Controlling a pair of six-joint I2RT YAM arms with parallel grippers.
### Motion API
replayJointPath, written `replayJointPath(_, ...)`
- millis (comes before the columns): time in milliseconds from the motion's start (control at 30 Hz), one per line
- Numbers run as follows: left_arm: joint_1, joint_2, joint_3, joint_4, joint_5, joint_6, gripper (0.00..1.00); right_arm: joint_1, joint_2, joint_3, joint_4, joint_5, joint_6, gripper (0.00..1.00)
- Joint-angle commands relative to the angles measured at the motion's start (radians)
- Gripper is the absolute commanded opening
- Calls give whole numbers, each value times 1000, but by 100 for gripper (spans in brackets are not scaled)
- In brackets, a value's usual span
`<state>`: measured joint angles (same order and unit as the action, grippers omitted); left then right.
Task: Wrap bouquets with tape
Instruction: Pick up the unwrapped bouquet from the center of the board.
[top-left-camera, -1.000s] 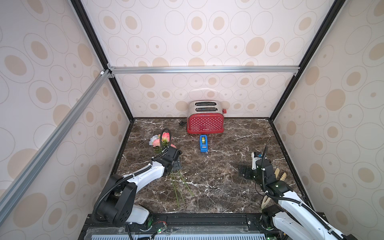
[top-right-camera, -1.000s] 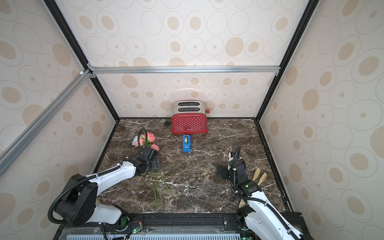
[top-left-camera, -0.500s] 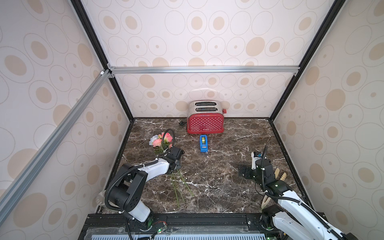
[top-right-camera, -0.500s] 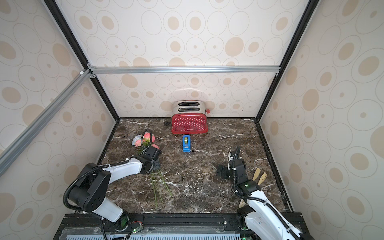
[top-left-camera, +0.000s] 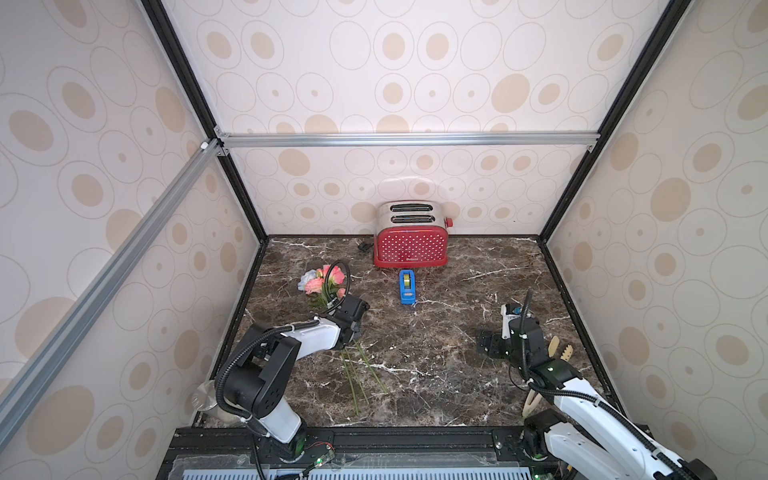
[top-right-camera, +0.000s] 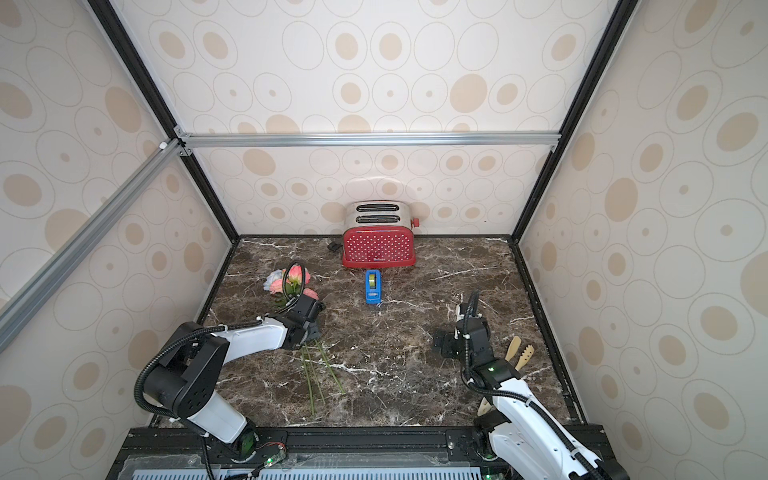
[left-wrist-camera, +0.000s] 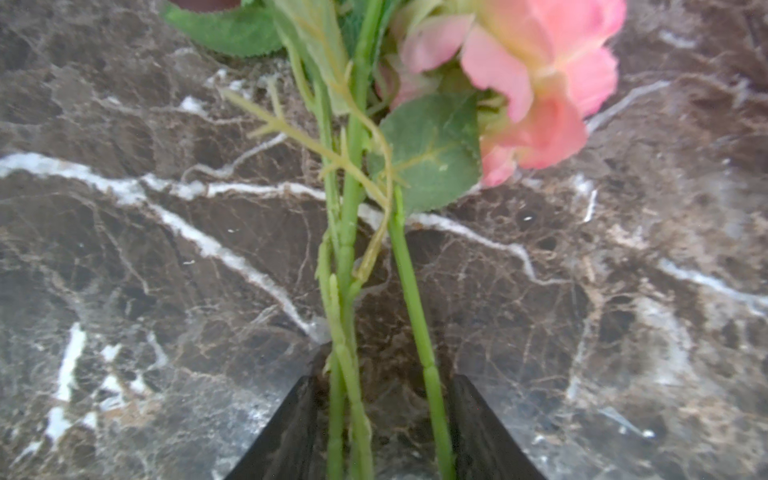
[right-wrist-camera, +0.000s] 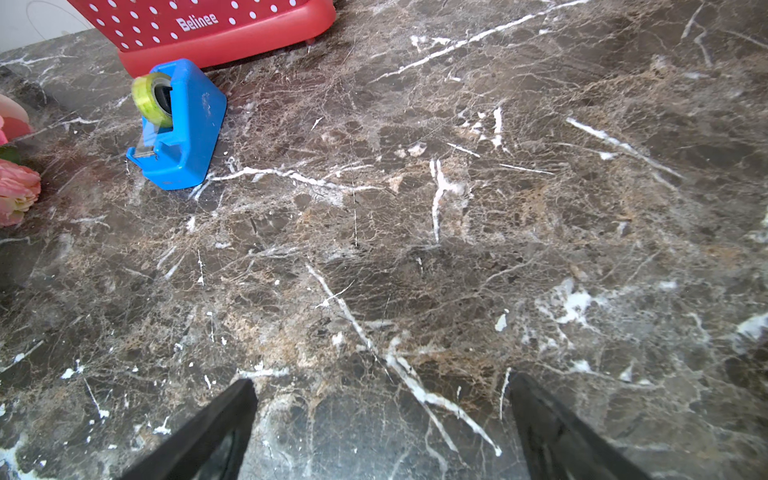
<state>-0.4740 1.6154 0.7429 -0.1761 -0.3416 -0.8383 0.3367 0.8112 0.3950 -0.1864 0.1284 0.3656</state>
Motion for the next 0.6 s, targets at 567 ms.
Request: replayJointPath(567,23,5,-48,42,38,85,23,6,3,-1,7,2,6,97)
